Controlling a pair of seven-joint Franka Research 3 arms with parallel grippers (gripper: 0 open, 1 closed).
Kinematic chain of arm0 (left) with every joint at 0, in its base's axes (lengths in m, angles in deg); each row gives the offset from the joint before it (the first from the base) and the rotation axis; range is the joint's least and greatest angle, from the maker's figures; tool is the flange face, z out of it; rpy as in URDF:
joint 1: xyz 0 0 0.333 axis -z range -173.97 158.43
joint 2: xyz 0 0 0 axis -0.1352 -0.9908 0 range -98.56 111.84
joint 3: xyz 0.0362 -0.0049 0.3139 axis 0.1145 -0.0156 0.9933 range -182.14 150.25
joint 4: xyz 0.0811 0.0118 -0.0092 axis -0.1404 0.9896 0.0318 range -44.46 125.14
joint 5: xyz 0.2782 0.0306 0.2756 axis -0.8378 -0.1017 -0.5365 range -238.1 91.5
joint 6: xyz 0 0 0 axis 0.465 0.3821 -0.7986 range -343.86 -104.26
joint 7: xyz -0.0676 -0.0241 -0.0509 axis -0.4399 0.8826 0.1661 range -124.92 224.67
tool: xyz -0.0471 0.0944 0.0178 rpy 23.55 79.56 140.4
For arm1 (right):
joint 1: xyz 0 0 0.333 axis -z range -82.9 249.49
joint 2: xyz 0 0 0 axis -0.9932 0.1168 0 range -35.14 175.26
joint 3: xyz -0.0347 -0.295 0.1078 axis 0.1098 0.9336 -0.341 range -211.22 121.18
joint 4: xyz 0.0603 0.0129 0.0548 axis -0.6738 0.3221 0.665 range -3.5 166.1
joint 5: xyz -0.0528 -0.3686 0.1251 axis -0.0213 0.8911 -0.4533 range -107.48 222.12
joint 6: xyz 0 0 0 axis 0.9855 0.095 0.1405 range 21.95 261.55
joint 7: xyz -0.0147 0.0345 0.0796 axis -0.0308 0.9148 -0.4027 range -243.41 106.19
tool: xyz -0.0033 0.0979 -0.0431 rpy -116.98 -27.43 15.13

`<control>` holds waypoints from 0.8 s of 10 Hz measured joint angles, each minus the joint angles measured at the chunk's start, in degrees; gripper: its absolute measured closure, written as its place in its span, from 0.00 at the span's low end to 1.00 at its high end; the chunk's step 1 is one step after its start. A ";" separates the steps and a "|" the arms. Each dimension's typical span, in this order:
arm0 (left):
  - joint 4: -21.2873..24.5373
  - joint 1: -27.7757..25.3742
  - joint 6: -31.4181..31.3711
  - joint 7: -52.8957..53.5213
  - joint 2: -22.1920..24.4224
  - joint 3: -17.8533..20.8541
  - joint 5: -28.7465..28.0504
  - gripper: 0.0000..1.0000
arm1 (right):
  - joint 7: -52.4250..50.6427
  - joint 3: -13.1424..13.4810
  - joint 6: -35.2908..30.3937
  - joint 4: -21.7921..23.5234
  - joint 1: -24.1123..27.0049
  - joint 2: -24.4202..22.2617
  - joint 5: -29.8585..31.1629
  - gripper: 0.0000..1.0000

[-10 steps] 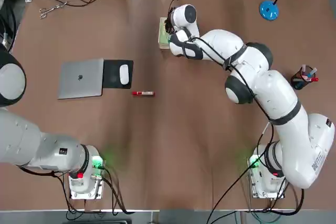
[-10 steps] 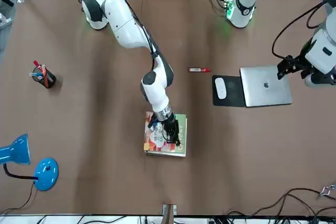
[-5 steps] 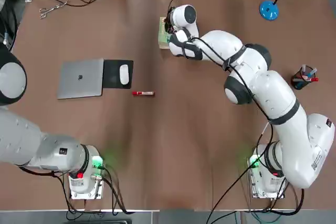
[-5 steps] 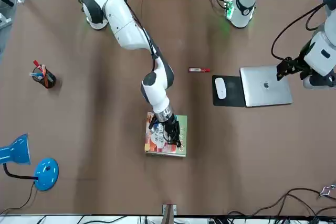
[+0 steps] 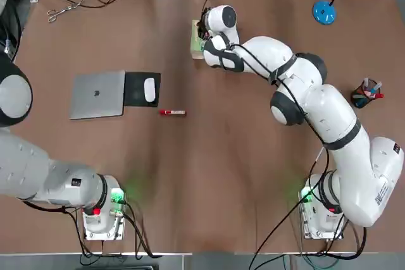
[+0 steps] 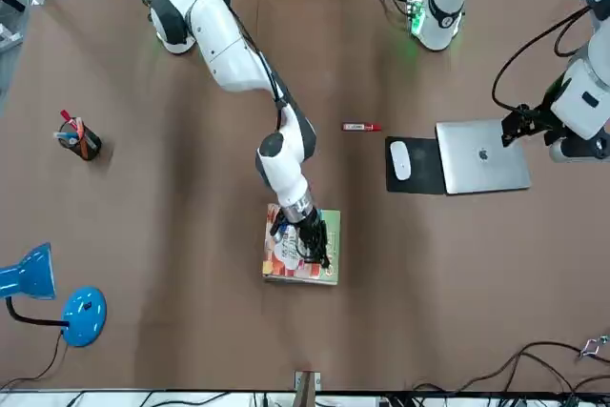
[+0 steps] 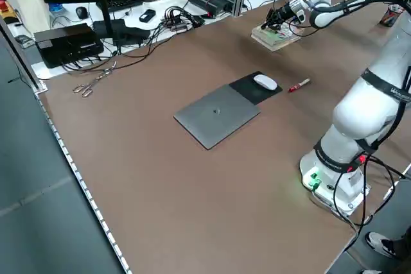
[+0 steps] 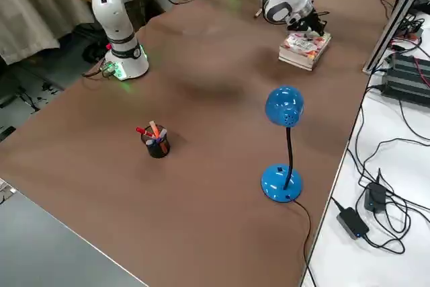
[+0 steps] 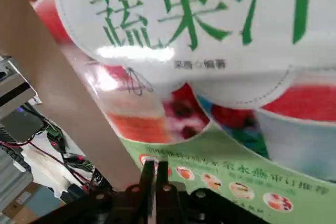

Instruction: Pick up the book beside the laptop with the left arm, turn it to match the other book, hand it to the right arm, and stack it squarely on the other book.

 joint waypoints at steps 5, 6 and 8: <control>-0.01 -0.07 0.00 0.00 -0.07 0.04 0.00 0.00 | -4.56 -0.34 -1.69 -0.30 -0.39 -5.63 0.03 0.96; -0.02 -0.09 0.00 0.00 -0.07 0.03 0.00 0.00 | -10.10 -0.26 -1.78 2.19 0.34 -7.40 0.00 0.96; -0.02 -0.11 0.00 0.00 -0.08 0.04 0.00 0.00 | -22.17 -0.34 -6.79 8.19 2.68 -12.94 0.00 0.89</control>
